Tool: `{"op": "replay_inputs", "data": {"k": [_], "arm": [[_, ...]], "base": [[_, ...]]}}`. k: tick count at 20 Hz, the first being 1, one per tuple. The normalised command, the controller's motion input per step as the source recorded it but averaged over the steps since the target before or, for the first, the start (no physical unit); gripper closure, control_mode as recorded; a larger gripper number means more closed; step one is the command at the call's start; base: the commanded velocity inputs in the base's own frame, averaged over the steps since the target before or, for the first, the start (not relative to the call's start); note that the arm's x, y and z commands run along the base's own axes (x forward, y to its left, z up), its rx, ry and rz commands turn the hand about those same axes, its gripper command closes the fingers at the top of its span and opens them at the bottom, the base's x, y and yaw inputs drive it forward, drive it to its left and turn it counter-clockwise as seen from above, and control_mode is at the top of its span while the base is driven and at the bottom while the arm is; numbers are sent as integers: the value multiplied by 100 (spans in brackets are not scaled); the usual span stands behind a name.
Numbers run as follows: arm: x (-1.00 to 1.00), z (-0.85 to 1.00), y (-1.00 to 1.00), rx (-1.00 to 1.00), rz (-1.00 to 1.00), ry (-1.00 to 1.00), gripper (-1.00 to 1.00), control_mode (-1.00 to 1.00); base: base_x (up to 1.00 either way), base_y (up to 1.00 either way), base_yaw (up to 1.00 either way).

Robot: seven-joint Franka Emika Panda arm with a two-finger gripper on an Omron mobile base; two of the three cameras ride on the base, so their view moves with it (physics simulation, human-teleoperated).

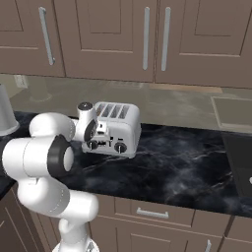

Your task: Start the toaster. Once the lever pops up, take the bread to the plate on the dining counter.

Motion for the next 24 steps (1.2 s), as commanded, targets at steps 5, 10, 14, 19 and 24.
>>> {"op": "replay_inputs", "data": {"k": [5,10,14,19,24], "arm": [[-7,14,0,0,0,0,-100,-100],[-2,23,0,0,0,0,-100,-100],[0,24,0,0,0,0,-100,-100],[0,21,0,0,0,0,-100,-100],[0,24,0,0,0,0,-100,-100]], "base": [[0,0,0],[0,0,0],[0,0,0],[0,0,0],[0,0,0]]}}
